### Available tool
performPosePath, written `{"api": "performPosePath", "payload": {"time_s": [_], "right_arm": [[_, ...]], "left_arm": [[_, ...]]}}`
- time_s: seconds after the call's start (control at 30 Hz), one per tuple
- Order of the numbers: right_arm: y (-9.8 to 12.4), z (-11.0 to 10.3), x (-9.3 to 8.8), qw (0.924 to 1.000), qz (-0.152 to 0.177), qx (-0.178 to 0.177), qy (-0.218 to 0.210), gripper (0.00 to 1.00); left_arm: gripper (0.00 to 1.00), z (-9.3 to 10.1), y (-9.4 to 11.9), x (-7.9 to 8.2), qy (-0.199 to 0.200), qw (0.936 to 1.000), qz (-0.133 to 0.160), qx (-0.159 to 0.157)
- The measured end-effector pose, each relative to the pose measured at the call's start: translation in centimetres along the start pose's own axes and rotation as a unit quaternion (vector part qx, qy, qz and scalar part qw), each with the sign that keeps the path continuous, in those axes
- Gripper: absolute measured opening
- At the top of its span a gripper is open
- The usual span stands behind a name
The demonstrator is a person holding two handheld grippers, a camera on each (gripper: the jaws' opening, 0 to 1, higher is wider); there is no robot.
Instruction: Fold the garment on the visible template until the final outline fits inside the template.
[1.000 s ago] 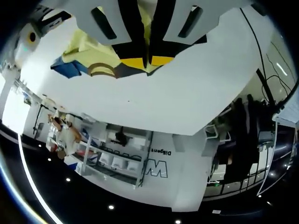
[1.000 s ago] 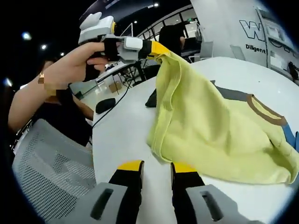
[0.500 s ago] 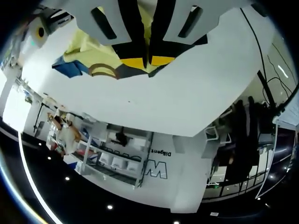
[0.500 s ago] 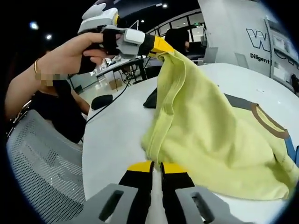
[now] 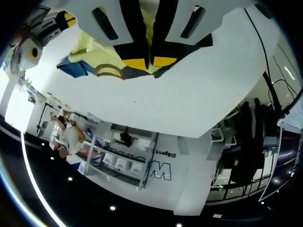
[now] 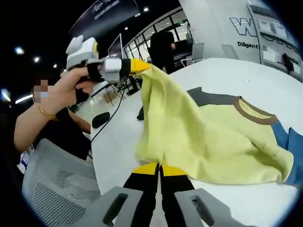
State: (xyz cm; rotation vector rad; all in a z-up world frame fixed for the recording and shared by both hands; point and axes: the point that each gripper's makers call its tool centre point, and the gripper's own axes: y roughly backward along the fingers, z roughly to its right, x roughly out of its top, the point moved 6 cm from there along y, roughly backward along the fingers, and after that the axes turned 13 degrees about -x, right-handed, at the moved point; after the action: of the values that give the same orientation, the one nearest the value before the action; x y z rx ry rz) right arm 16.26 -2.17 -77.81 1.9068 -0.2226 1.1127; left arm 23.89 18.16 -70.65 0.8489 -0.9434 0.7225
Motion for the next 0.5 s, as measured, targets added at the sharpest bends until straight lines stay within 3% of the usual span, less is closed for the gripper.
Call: {"api": "performPosePath", "payload": {"time_s": [0.1,0.13,0.2,0.5], "right_arm": [[2.2,1.4,1.3,0.9997,0.016,-0.020,0.001,0.00],[3.3,1.9,2.3,0.9989,0.037,-0.025,-0.011,0.00],[4.5,2.5,3.1,0.9983,0.044,-0.026,-0.028,0.00],[7.6,3.3,5.3,0.9971,0.063,-0.037,-0.021,0.00]], "left_arm": [[0.00,0.7,0.3,-0.2,0.000,1.0000,-0.004,-0.008],[0.00,0.8,0.4,-0.3,-0.002,0.9999,-0.006,-0.010],[0.00,1.3,0.4,-0.6,-0.004,0.9998,-0.012,-0.017],[0.00,2.9,0.6,-0.8,-0.014,0.9988,-0.015,-0.045]]}}
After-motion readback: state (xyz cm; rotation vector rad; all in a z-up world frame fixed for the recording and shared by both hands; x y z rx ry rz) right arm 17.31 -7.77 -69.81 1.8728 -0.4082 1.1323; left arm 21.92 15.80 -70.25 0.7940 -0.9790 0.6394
